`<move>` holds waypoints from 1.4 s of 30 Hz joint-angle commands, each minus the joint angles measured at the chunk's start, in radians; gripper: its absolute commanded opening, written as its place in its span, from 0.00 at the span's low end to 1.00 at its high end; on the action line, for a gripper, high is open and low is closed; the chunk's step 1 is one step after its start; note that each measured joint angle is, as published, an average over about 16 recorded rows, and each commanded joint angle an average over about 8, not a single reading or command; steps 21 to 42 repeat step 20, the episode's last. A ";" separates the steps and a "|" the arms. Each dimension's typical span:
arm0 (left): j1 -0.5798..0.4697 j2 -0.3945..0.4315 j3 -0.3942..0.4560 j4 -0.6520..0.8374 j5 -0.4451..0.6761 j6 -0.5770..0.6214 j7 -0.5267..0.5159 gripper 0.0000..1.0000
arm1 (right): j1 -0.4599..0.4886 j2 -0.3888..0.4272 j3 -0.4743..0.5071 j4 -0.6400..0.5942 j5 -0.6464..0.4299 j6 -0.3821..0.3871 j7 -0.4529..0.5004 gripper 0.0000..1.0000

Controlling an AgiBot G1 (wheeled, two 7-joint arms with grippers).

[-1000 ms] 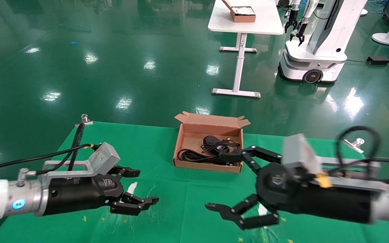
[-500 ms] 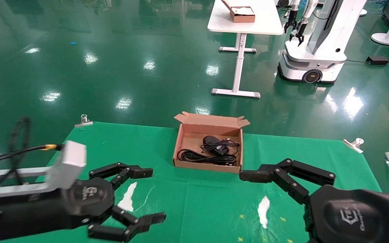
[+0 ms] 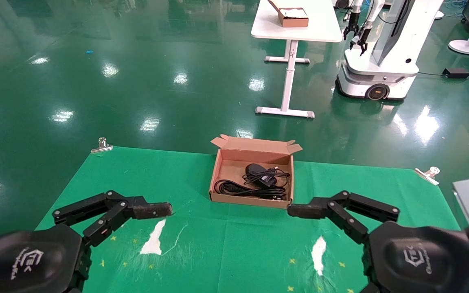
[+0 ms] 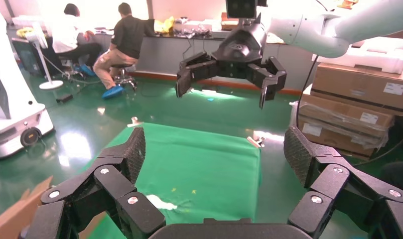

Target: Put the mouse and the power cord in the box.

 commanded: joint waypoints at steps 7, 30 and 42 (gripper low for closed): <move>0.004 -0.002 -0.005 -0.002 -0.008 0.005 0.004 1.00 | 0.000 0.000 0.000 -0.001 -0.001 0.000 0.000 1.00; -0.005 0.003 0.009 0.004 0.013 -0.008 -0.004 1.00 | 0.002 -0.002 -0.003 -0.002 -0.004 0.003 0.000 1.00; -0.005 0.003 0.009 0.004 0.013 -0.008 -0.004 1.00 | 0.002 -0.002 -0.003 -0.002 -0.004 0.003 0.000 1.00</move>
